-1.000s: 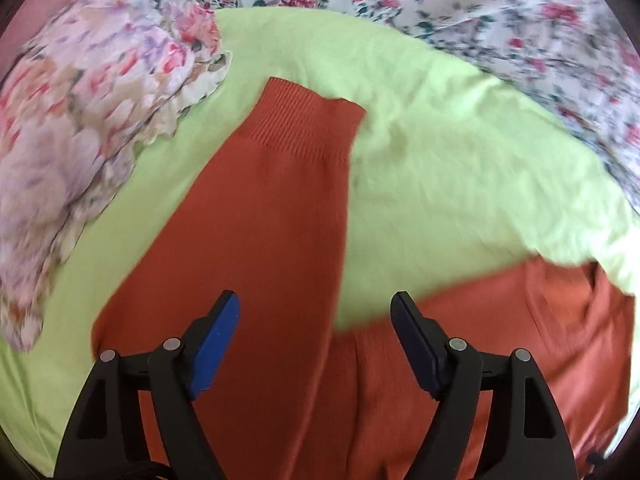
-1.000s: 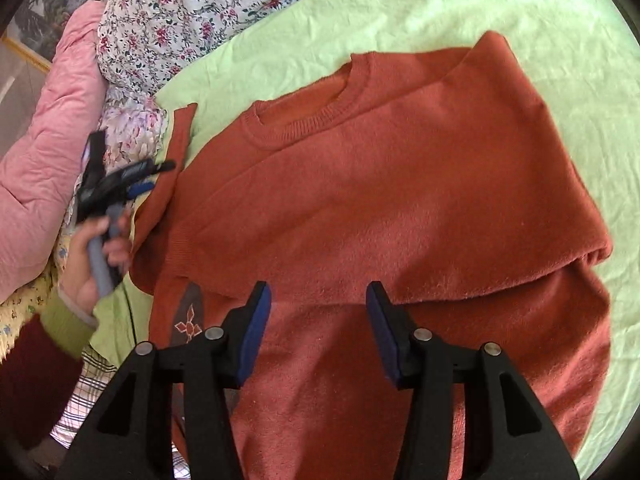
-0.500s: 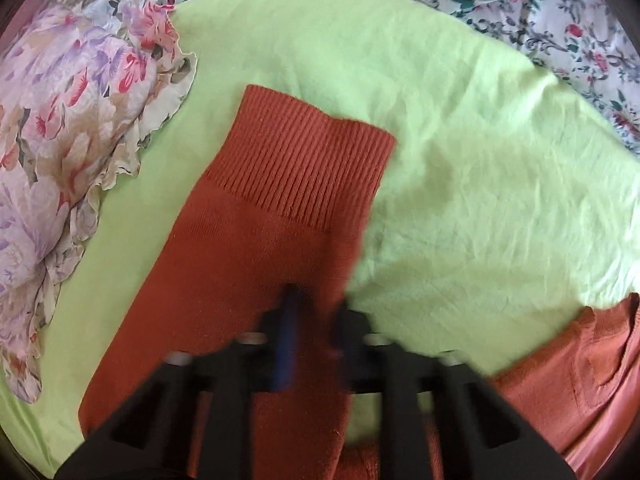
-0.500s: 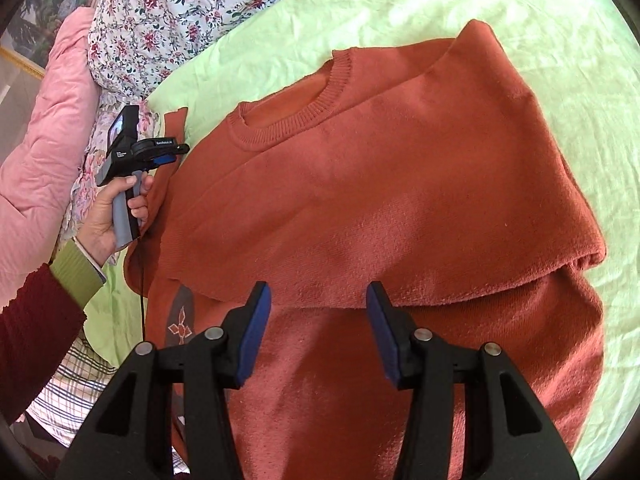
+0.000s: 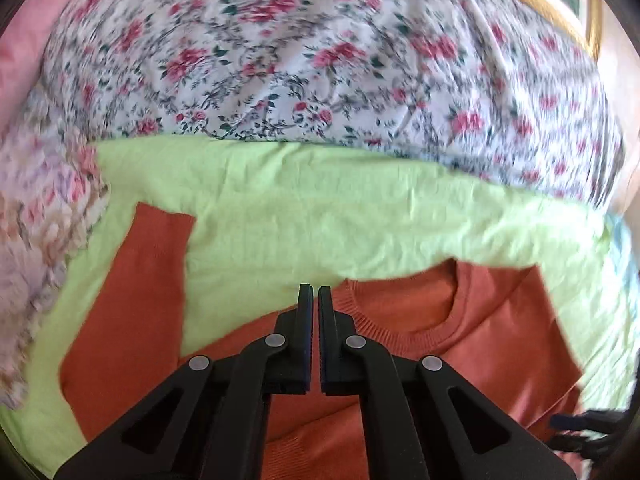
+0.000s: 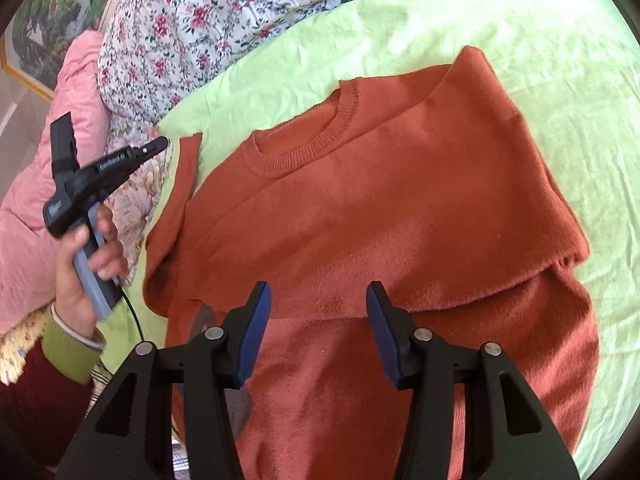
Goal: Fold small clothes
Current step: 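Lift the sleeve with the left tool, fold it across the body, release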
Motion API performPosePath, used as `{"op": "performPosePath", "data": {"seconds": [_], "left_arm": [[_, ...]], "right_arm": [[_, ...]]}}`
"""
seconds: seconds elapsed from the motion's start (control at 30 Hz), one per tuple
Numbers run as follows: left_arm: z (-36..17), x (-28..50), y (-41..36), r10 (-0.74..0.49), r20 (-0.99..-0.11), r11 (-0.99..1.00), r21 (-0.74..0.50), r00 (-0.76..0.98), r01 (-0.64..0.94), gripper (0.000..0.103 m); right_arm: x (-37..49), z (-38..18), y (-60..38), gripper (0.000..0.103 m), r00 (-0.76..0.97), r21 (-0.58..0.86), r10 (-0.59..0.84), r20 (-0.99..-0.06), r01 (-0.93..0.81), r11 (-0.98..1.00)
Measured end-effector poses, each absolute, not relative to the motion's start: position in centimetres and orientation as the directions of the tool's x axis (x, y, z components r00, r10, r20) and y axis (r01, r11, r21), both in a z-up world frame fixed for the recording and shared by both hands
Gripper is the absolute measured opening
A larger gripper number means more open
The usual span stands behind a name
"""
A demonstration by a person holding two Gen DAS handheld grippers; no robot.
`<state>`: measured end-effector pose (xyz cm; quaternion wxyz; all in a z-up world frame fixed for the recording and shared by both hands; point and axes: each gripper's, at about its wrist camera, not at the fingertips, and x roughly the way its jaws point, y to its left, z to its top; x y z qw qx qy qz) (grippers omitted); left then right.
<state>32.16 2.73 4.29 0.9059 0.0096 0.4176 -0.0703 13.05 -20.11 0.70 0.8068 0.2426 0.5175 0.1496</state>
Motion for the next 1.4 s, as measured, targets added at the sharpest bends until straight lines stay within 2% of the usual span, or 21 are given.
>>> {"op": "performPosePath", "data": {"seconds": [0.03, 0.07, 0.13, 0.17, 0.2, 0.23, 0.4, 0.47, 0.53, 0.57, 0.6, 0.7, 0.87, 1.0, 1.13, 1.27, 1.4], "left_arm": [[3.7, 32.6, 3.2, -0.091, -0.771, 0.993, -0.019, 0.630, 0.120, 0.003], [3.2, 32.9, 3.7, -0.069, -0.784, 0.995, -0.008, 0.617, 0.102, 0.012], [1.4, 34.0, 5.2, 0.023, -0.819, 0.998, 0.049, 0.573, 0.030, 0.041], [0.3, 34.6, 6.4, 0.113, -0.822, 0.993, 0.119, 0.559, -0.026, 0.068], [-0.4, 35.0, 7.0, 0.169, -0.819, 0.985, 0.164, 0.548, -0.059, 0.085], [-2.0, 35.8, 8.3, 0.249, -0.822, 0.968, 0.230, 0.513, -0.101, 0.086], [-6.9, 38.5, 11.3, 0.329, -0.864, 0.944, 0.304, 0.380, -0.126, 0.086], [-7.4, 39.0, 12.0, 0.306, -0.872, 0.952, 0.275, 0.382, -0.135, 0.086], [-7.3, 39.9, 13.0, 0.240, -0.888, 0.969, 0.195, 0.393, -0.152, 0.053], [-7.1, 40.5, 13.7, 0.186, -0.901, 0.978, 0.132, 0.391, -0.160, 0.023], [-7.0, 40.8, 14.1, 0.181, -0.903, 0.977, 0.120, 0.390, -0.174, 0.003], [-6.2, 41.2, 15.4, 0.119, -0.905, 0.979, 0.039, 0.408, -0.198, 0.002], [-2.1, 38.4, 13.7, -0.008, -0.860, 0.990, -0.078, 0.511, -0.117, 0.001], [2.6, 34.3, 9.2, -0.149, -0.794, 0.984, -0.176, 0.590, 0.011, 0.001], [5.7, 29.8, 1.1, -0.302, -0.746, 0.953, -0.248, 0.593, 0.173, 0.001], [5.2, 27.0, -5.7, -0.385, -0.751, 0.920, -0.263, 0.537, 0.291, 0.001], [1.3, 24.5, -10.9, -0.397, -0.791, 0.901, -0.239, 0.465, 0.362, 0.002]], "right_arm": [[12.8, 0.9, -20.3, 0.051, 0.425, 0.554, 0.496, -0.757, 0.013, 0.833], [12.5, 1.1, -20.5, 0.051, 0.433, 0.554, 0.494, -0.754, 0.014, 0.833], [12.0, 1.3, -21.0, 0.051, 0.443, 0.547, 0.485, -0.754, 0.014, 0.837], [11.8, 1.2, -21.2, 0.051, 0.444, 0.547, 0.483, -0.755, 0.019, 0.837], [11.6, 1.1, -21.5, 0.051, 0.443, 0.547, 0.481, -0.757, 0.025, 0.837], [11.5, 0.9, -21.7, 0.051, 0.441, 0.548, 0.479, -0.759, 0.034, 0.836], [11.5, -0.7, -23.0, 0.051, 0.427, 0.561, 0.481, -0.766, 0.078, 0.824], [11.8, -1.4, -23.3, 0.051, 0.420, 0.569, 0.485, -0.767, 0.095, 0.817], [12.2, -1.8, -23.5, 0.051, 0.412, 0.571, 0.487, -0.770, 0.105, 0.814], [12.4, -1.9, -23.5, 0.051, 0.409, 0.570, 0.487, -0.771, 0.104, 0.815], [12.6, -2.0, -23.5, 0.051, 0.409, 0.569, 0.488, -0.771, 0.100, 0.816], [13.0, -2.1, -23.5, 0.051, 0.406, 0.570, 0.493, -0.769, 0.089, 0.817], [13.3, -1.8, -23.3, 0.051, 0.420, 0.576, 0.500, -0.757, 0.067, 0.815], [13.2, -1.7, -23.3, 0.051, 0.437, 0.582, 0.499, -0.748, 0.072, 0.810], [12.6, -1.2, -23.6, 0.051, 0.462, 0.597, 0.497, -0.734, 0.091, 0.797], [11.8, -0.6, -24.4, 0.051, 0.494, 0.593, 0.472, -0.730, 0.117, 0.796], [10.9, -0.2, -25.9, 0.051, 0.527, 0.585, 0.434, -0.731, 0.156, 0.796]]}}
